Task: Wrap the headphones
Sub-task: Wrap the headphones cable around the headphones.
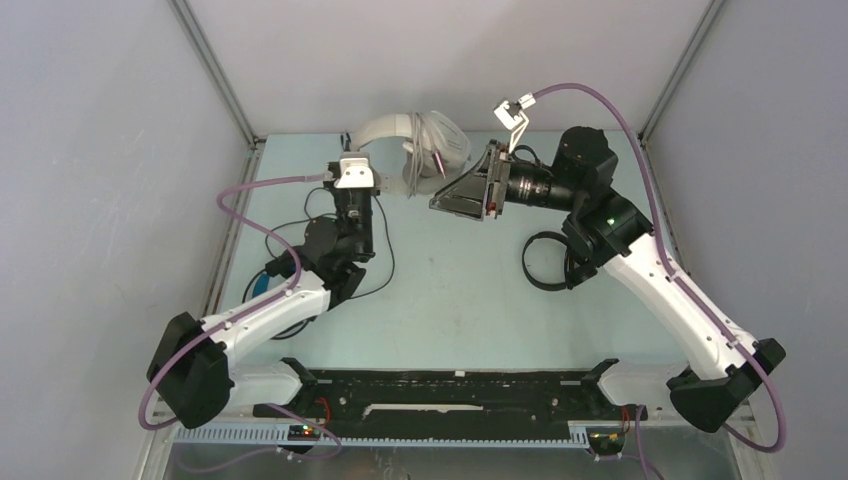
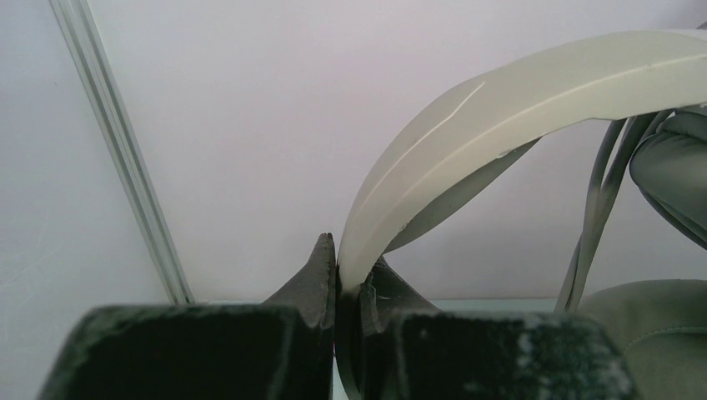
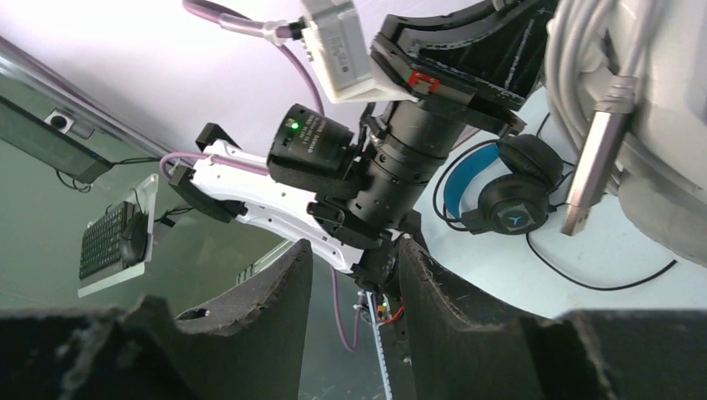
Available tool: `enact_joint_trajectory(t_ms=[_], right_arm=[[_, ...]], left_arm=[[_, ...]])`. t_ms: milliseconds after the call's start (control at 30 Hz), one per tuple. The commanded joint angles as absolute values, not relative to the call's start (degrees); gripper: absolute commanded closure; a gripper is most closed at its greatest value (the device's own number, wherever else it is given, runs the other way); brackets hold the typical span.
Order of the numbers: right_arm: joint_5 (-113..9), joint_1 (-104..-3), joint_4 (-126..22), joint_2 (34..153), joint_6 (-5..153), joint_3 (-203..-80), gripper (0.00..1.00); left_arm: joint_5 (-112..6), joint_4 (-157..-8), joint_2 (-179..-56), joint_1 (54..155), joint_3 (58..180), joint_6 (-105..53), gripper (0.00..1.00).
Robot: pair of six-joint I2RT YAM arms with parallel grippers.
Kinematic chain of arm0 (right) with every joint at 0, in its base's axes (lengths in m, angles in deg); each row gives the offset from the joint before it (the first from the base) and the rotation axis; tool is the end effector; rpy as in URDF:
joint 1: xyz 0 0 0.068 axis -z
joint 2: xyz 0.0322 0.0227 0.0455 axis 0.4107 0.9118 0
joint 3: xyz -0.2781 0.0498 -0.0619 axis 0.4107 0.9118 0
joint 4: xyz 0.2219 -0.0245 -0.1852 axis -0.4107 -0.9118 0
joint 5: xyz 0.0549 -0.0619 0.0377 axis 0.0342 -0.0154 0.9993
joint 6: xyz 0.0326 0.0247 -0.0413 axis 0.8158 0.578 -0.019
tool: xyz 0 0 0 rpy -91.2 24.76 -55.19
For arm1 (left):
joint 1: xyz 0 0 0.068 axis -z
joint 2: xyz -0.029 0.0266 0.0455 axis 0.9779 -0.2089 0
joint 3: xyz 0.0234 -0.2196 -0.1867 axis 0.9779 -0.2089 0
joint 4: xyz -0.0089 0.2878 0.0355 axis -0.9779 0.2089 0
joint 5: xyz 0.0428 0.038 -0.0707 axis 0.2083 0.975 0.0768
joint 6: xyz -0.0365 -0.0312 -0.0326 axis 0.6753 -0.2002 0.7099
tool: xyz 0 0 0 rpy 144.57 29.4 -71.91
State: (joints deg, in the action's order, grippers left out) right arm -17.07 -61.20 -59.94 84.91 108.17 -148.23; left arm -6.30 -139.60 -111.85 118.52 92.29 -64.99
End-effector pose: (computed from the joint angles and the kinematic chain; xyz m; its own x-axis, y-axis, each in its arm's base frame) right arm 0.2225 0.2026 0.4898 -0.6330 0.1303 -0.7631 -0.7522 0.1299 0.6461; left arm 0.2356 -0.1678 0.3779 0.4382 0.0949 -0.8939 -0.0866 0.9942 0.0631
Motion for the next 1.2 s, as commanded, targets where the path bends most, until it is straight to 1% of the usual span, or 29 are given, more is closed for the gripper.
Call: enact_joint_trajectory(t_ms=[0,67,233,333,567,833,1033,1167], right_arm=[[-16.1,-61.3,-61.4,82.9,105.8,-152.6,0.54],[-19.3,-61.1,-62.7,82.5,104.2,-154.3,0.54],[-33.7,-61.3,-71.2,83.8,95.3,-160.8,0.54],[-38.5,-61.2,-74.0,85.7,92.2,-162.9,0.55],[-40.0,-61.3,-75.0,90.3,90.3,-164.4,0.59],[-43.2,-62.2,-76.3,93.2,88.4,-163.7,0.61],[-44.9,-62.6,-76.3,94.2,87.5,-163.7,0.71],[-44.9,-62.9,-75.8,94.6,87.5,-162.8,0.73]], left_arm=[[-5.5,-146.3,-110.6,118.4,94.2,-62.4,1.00],[-5.5,-145.3,-110.3,118.4,94.1,-61.9,1.00],[-5.4,-141.8,-109.3,118.5,93.5,-59.4,1.00],[-5.4,-139.1,-108.5,118.6,93.2,-58.2,1.00],[-5.3,-135.2,-107.9,118.9,92.6,-56.2,1.00],[-5.1,-133.6,-107.6,119.3,92.4,-55.7,1.00],[-5.1,-133.2,-107.7,119.3,92.9,-55.7,1.00],[-4.9,-132.6,-107.7,119.3,93.0,-55.6,1.00]])
